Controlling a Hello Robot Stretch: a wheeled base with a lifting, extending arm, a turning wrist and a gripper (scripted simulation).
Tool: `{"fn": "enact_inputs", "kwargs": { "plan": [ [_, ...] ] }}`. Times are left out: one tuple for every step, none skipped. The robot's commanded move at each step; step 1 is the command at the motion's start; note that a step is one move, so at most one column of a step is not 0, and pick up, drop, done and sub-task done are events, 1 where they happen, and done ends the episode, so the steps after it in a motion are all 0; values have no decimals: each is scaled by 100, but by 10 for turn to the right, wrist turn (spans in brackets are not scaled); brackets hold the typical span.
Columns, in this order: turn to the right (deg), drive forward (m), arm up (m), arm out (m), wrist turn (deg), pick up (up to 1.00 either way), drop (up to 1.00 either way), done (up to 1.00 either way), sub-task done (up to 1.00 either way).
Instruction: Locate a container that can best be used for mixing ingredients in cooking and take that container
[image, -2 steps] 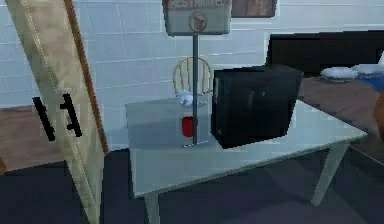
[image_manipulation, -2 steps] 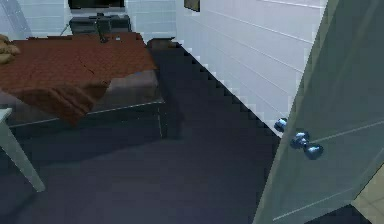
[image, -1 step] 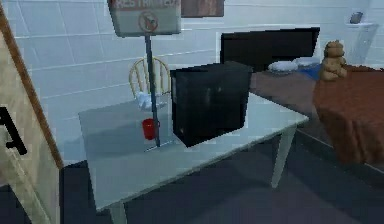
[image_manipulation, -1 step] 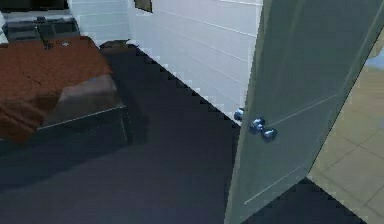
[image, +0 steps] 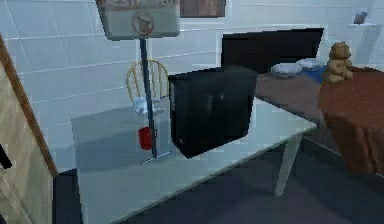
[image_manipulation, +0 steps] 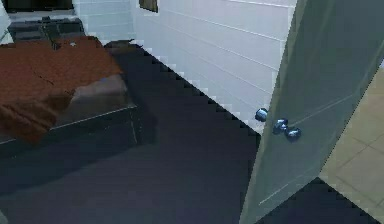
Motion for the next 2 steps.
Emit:
{"fn": "enact_inputs", "kwargs": {
  "plan": [
    [450,0,0,0,0,0,0,0,0],
    [300,0,0,0,0,0,0,0,0]
  ]
}}
